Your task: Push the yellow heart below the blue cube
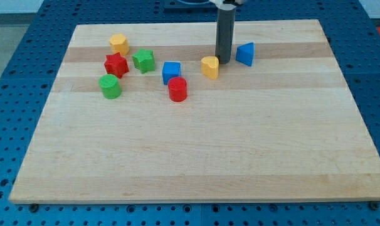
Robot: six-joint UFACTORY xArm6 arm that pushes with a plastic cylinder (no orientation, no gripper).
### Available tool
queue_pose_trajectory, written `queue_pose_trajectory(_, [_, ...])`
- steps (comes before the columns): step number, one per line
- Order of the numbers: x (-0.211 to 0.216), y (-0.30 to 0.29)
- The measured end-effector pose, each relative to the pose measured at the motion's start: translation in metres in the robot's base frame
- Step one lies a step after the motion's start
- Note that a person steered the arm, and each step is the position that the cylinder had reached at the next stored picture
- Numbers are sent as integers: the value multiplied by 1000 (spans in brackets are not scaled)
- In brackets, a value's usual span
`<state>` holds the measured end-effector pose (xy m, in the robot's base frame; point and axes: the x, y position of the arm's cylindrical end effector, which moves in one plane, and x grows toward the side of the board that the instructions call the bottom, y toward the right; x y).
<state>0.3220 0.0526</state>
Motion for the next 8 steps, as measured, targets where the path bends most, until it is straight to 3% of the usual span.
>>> queue_pose_trajectory(2, [67,1])
queue_pose_trajectory(7, [26,-25])
queue_pose_trajectory(8, [57,-21])
